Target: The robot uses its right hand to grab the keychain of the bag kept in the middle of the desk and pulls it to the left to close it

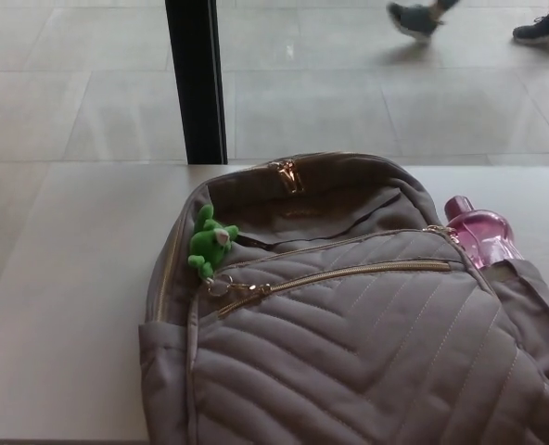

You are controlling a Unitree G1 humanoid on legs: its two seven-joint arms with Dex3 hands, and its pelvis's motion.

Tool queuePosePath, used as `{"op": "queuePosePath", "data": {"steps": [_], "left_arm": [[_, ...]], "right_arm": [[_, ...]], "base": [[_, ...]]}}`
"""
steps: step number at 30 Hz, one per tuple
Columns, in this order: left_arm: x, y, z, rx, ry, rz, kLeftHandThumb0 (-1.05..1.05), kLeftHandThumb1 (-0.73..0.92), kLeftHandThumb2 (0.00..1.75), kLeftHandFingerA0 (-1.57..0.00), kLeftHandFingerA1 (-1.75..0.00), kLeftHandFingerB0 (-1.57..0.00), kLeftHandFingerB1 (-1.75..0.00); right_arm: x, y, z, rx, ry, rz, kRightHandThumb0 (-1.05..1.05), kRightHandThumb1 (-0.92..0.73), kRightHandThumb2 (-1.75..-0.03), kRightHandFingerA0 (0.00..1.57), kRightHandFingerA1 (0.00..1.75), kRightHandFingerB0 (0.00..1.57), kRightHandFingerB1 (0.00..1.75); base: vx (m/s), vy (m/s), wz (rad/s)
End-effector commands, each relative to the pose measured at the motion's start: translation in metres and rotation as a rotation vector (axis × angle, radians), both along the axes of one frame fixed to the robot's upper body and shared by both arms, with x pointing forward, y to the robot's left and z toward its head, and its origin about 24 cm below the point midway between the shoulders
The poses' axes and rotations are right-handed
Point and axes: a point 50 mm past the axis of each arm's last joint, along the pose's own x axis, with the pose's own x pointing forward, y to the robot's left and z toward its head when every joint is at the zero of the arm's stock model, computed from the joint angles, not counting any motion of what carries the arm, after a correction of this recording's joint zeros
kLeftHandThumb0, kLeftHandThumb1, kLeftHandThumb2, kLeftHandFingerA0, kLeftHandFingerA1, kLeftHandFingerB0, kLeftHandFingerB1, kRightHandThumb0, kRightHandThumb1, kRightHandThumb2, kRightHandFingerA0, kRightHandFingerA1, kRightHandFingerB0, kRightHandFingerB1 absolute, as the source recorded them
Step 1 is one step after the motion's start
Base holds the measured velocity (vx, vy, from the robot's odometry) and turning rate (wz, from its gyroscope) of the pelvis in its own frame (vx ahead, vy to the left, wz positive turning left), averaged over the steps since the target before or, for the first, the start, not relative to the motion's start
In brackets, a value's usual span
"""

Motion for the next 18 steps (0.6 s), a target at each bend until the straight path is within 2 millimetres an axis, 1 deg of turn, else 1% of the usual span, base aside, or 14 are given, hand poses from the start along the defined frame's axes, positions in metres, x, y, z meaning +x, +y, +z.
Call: {"op": "queuePosePath", "data": {"steps": [1, 3, 4, 5, 6, 7, 8, 11, 12, 14, 15, 16, 17, 18], "left_arm": [[-0.012, 0.027, 0.018, 0.099, -0.024, 0.047, -0.83, 0.92, 0.73, -0.65, -0.54, -0.46, -0.45], [-0.012, 0.028, 0.018, 0.100, -0.018, 0.053, -0.88, 0.92, 0.74, -0.64, -0.53, -0.43, -0.42], [-0.012, 0.029, 0.019, 0.100, -0.021, 0.046, -0.82, 0.74, 1.15, -0.57, -0.62, -0.39, -0.55], [-0.011, 0.029, 0.019, 0.101, -0.022, 0.043, -0.82, 0.74, 1.15, -0.57, -0.62, -0.39, -0.55], [-0.011, 0.030, 0.019, 0.086, -0.027, 0.066, -0.84, 0.74, 1.14, -0.58, -0.63, -0.40, -0.55], [-0.011, 0.030, 0.019, 0.080, -0.030, 0.075, -0.84, 0.74, 1.14, -0.58, -0.63, -0.40, -0.55], [-0.011, 0.030, 0.019, 0.087, -0.027, 0.066, -0.82, 0.74, 1.15, -0.57, -0.62, -0.40, -0.55], [-0.011, 0.030, 0.019, 0.104, -0.018, 0.058, -0.79, 0.75, 1.15, -0.59, -0.63, -0.40, -0.55], [-0.011, 0.030, 0.019, 0.112, -0.017, 0.046, -0.80, 0.75, 1.15, -0.59, -0.62, -0.41, -0.55], [-0.011, 0.030, 0.019, 0.116, -0.018, 0.037, -0.80, 0.75, 1.15, -0.59, -0.62, -0.41, -0.55], [-0.011, 0.030, 0.019, 0.110, -0.017, 0.044, -0.86, 0.92, 0.73, -0.66, -0.52, -0.46, -0.42], [-0.011, 0.030, 0.019, 0.109, -0.017, 0.044, -0.86, 0.92, 0.73, -0.66, -0.52, -0.46, -0.42], [-0.011, 0.030, 0.019, 0.105, -0.016, 0.046, -0.81, 0.74, 1.15, -0.58, -0.62, -0.41, -0.55], [-0.007, 0.030, 0.020, 0.105, -0.023, 0.052, -0.85, 0.92, 0.74, -0.66, -0.54, -0.45, -0.44]], "right_arm": [[-0.101, 0.000, -0.048, 0.146, -0.373, -0.555, -0.68, -0.64, -0.66, 0.22, 1.27, 0.08, 0.87], [-0.098, 0.003, -0.052, 0.143, -0.328, -0.499, -0.67, -0.62, -0.65, 0.27, 1.21, 0.13, 0.85], [-0.097, 0.005, -0.054, 0.149, -0.303, -0.471, -0.68, -0.62, -0.58, 0.33, 1.07, 0.17, 0.78], [-0.096, 0.006, -0.055, 0.151, -0.296, -0.467, -0.68, -0.62, -0.58, 0.33, 1.07, 0.17, 0.78], [-0.094, 0.008, -0.057, 0.141, -0.229, -0.397, -0.67, -0.44, -0.95, 0.52, 0.87, 0.19, 0.65], [-0.093, 0.009, -0.058, 0.137, -0.200, -0.367, -0.67, -0.44, -0.95, 0.52, 0.87, 0.19, 0.65], [-0.091, 0.010, -0.057, 0.129, -0.196, -0.354, -0.69, -0.62, -0.57, 0.39, 1.01, 0.22, 0.74], [-0.088, 0.011, -0.058, 0.118, -0.177, -0.327, -0.71, -0.60, -0.56, 0.57, 1.03, 0.29, 0.72], [-0.087, 0.011, -0.059, 0.113, -0.163, -0.316, -0.74, -0.44, -0.95, 0.73, 0.98, 0.34, 0.71], [-0.086, 0.012, -0.059, 0.112, -0.158, -0.313, -0.74, -0.44, -0.95, 0.73, 0.98, 0.34, 0.71], [-0.086, 0.012, -0.059, 0.106, -0.127, -0.289, -0.73, -0.57, -0.59, 0.80, 0.97, 0.34, 0.70], [-0.085, 0.012, -0.059, 0.105, -0.123, -0.286, -0.73, -0.57, -0.59, 0.80, 0.97, 0.34, 0.70], [-0.085, 0.012, -0.059, 0.095, -0.105, -0.267, -0.74, -0.59, -0.58, 0.91, 0.94, 0.39, 0.72], [-0.083, 0.014, -0.061, 0.093, -0.099, -0.257, -0.73, -0.41, -0.91, 0.95, 0.94, 0.43, 0.71]], "base": [[0.00, 0.000, 0.00], [0.00, 0.000, 0.00], [0.00, 0.000, 0.00], [0.00, 0.000, 0.00], [0.00, 0.000, 0.00], [0.00, 0.000, 0.00], [0.00, 0.000, 0.00], [0.00, 0.000, 0.00], [0.00, 0.000, 0.00], [0.00, 0.000, 0.00], [0.00, 0.000, 0.00], [0.00, 0.000, 0.00], [0.00, 0.000, 0.00], [0.00, 0.000, 0.00]]}}
